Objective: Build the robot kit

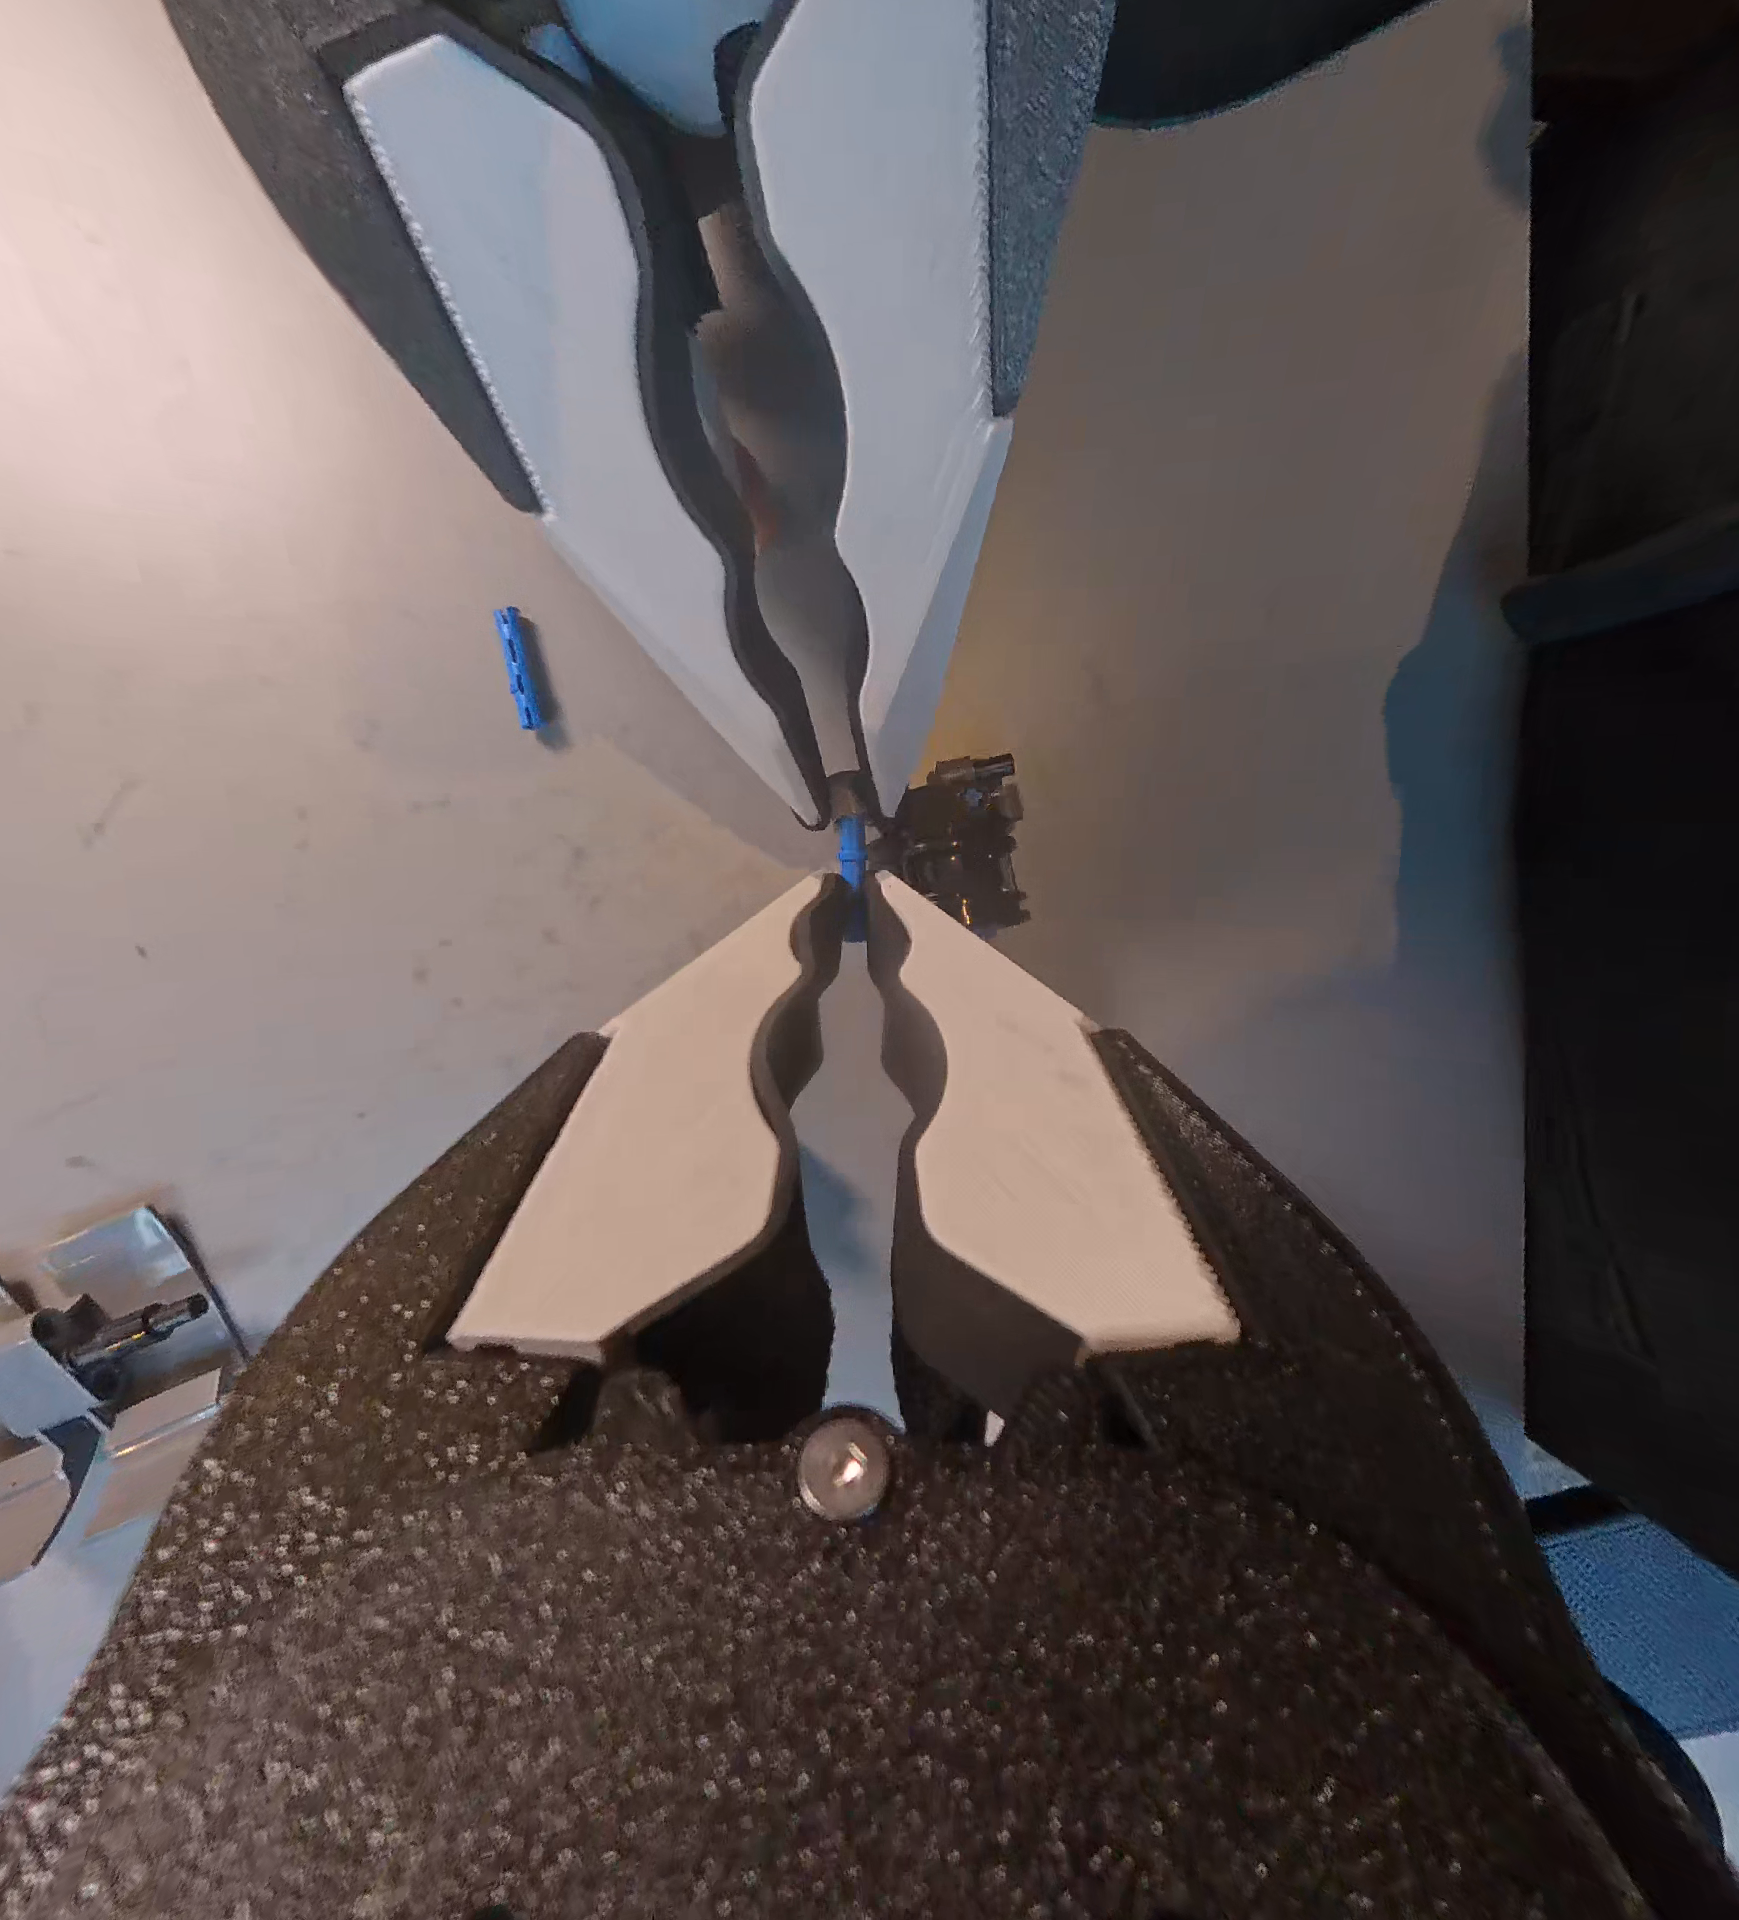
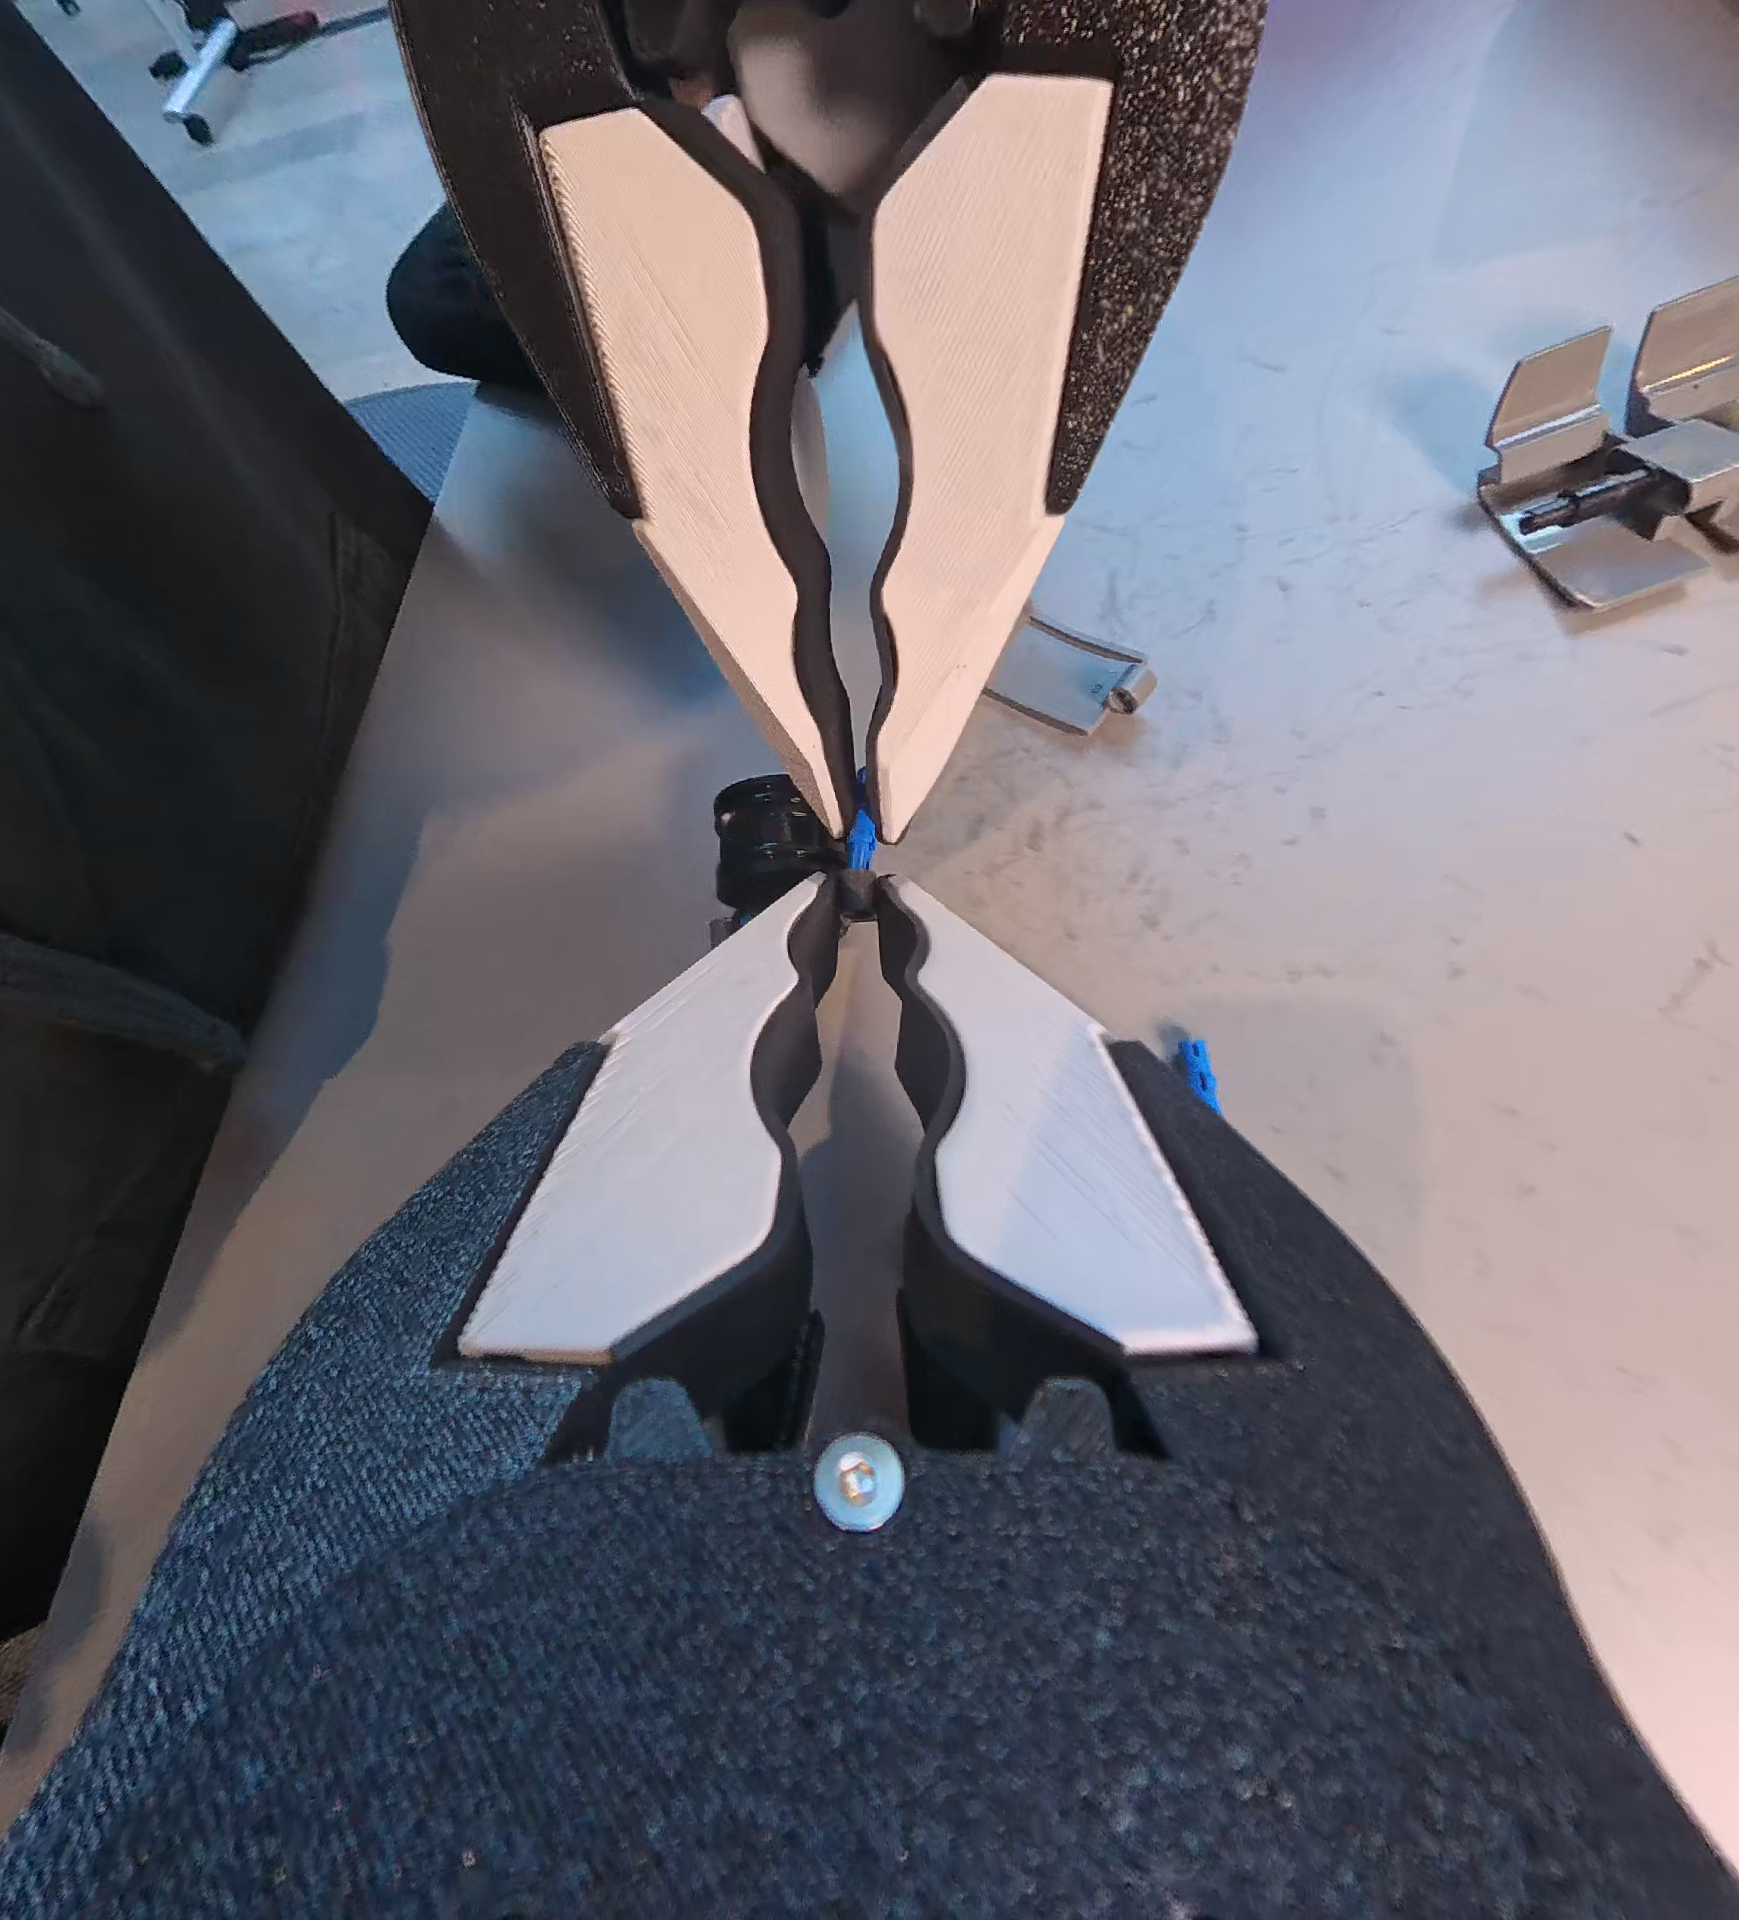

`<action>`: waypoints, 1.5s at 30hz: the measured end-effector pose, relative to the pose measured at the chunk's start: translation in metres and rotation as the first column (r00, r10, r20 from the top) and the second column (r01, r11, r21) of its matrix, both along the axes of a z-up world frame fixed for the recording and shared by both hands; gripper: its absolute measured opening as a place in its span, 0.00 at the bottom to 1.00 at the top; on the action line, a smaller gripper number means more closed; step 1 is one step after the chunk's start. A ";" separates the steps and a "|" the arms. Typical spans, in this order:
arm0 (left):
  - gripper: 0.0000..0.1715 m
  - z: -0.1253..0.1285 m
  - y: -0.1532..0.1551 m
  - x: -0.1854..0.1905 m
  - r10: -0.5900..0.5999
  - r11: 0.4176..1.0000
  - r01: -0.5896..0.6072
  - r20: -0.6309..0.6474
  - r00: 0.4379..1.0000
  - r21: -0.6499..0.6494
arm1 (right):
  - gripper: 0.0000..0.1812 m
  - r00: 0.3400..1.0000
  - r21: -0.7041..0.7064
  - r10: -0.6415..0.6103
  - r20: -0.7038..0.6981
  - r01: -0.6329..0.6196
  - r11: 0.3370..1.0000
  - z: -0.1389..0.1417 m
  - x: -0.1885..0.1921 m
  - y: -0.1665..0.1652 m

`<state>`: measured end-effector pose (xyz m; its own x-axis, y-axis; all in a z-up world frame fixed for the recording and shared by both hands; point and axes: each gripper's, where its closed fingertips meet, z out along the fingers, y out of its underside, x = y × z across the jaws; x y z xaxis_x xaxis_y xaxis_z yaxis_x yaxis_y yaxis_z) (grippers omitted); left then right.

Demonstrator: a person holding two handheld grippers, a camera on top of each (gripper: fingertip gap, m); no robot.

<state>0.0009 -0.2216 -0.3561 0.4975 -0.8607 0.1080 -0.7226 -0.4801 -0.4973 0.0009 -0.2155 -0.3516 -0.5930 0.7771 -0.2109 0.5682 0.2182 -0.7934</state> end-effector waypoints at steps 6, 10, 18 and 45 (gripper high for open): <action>0.01 -0.003 0.006 0.002 0.121 0.992 -0.117 0.091 0.988 -0.048 | 0.03 0.999 -0.022 -0.035 0.015 0.035 0.999 0.000 0.000 0.005; 0.00 -0.002 0.006 0.003 0.085 0.996 -0.083 0.088 0.992 -0.025 | 0.03 0.999 0.007 -0.036 0.025 0.036 0.999 0.002 -0.002 0.005; 0.00 0.001 0.008 0.006 0.094 0.995 -0.095 0.114 0.989 0.003 | 0.03 0.998 -0.008 -0.042 0.039 0.042 0.999 0.004 -0.003 0.004; 0.02 0.016 -0.001 0.002 0.222 0.975 -0.192 0.456 0.862 -0.111 | 0.04 0.984 -0.051 -0.020 -0.177 0.011 0.999 0.021 -0.003 0.001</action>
<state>0.0031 -0.2230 -0.3400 0.5439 -0.7281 0.4172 -0.2975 -0.6322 -0.7154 -0.0021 -0.2144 -0.3308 -0.6124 0.7777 -0.1418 0.4203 0.1685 -0.8916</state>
